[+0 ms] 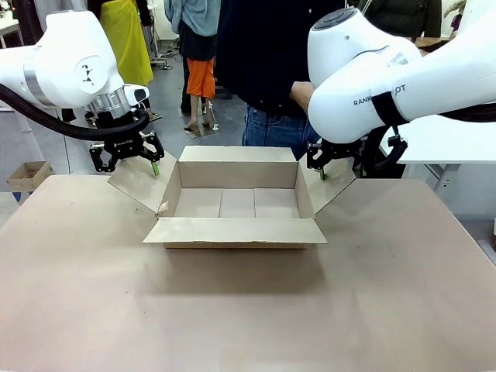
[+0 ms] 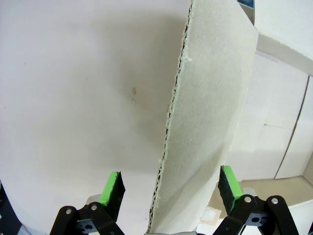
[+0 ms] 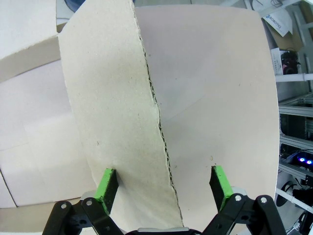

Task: Pack the gift set into the box.
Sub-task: Lift both hands away from the flaps of the Package Box.

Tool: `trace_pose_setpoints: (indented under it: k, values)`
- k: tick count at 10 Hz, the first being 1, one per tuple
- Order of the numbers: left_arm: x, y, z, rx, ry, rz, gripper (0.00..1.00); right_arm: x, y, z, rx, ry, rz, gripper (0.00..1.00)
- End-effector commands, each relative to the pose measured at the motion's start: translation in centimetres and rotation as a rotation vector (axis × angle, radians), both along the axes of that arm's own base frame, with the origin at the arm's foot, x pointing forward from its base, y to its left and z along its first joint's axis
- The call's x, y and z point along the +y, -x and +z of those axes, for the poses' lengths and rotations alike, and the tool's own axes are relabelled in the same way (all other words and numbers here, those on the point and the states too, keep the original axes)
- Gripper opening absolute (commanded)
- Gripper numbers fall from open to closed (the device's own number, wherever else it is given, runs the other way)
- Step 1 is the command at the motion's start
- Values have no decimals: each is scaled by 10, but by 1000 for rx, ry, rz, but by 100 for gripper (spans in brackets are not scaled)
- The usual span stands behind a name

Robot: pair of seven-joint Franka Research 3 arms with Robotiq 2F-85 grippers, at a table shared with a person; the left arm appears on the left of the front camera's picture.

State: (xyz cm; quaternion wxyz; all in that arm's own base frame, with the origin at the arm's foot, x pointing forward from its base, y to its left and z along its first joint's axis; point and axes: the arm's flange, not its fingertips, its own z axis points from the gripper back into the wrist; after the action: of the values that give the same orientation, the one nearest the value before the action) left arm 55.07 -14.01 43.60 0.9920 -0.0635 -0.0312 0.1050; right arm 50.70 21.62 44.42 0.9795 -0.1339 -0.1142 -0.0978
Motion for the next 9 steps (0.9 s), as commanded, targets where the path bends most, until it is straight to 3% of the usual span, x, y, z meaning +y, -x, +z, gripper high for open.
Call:
trace_pose_setpoints:
  k: [1, 9]
  values:
    - [0, 0, 1, 1, -14, 13, 100, 2, -4, 2, -18, 20, -25, 100]
    - [0, 0, 1, 1, -14, 13, 100, 2, -4, 2, -18, 20, -25, 100]
